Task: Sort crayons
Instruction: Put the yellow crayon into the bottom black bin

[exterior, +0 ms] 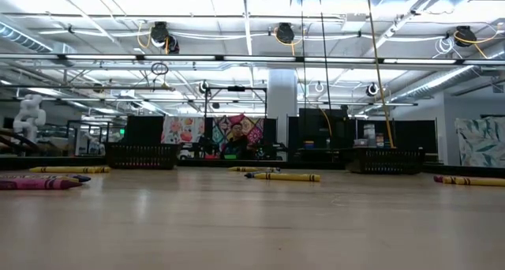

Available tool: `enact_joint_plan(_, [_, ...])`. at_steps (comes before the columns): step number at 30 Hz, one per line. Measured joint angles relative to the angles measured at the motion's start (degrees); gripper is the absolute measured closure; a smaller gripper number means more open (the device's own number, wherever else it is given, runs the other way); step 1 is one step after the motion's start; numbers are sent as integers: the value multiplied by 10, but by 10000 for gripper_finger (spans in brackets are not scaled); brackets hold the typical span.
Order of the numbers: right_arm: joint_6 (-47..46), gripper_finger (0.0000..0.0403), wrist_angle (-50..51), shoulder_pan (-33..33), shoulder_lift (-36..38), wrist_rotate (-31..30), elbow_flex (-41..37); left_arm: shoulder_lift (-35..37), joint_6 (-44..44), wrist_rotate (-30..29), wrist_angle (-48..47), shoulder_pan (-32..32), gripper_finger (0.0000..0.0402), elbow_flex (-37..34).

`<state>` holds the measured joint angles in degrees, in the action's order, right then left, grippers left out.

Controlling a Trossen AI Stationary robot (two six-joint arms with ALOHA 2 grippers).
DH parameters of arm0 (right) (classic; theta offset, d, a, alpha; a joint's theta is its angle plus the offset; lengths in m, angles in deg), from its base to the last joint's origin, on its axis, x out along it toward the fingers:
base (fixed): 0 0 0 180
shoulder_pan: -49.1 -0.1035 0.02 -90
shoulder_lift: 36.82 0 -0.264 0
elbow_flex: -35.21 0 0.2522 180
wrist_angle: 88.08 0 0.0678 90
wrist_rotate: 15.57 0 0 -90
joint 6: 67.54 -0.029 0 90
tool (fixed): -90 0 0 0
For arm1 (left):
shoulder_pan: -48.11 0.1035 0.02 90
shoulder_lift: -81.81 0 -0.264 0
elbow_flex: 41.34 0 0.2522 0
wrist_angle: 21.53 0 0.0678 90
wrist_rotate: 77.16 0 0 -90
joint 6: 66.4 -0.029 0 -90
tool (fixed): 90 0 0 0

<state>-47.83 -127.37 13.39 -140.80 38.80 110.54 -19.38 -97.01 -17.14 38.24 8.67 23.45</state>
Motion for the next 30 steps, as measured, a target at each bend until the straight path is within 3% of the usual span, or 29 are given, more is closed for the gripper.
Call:
enact_joint_plan(6, [-4,303,-2,1,0,28,0,0,1,0,-7,0,401,0])
enact_joint_plan(13, [5,390,17,2,0,27,0,0,1,0,-24,0,401,0])
enact_joint_plan(19, [-26,394,74,-9,1,-15,1,0,1,-6,-66,0,395,0])
enact_joint_plan(22, [-35,399,116,-22,3,-67,1,0,1,-45,-87,-2,368,0])
enact_joint_plan(25, [-72,399,200,-40,21,-114,1,0,-2,-123,-90,-9,326,0])
enact_joint_plan(28, [-158,400,360,-69,65,-137,1,1,1,-205,-95,-12,288,0])
enact_joint_plan(30, [-265,401,494,-89,109,-117,1,1,5,-238,-111,-13,268,0])
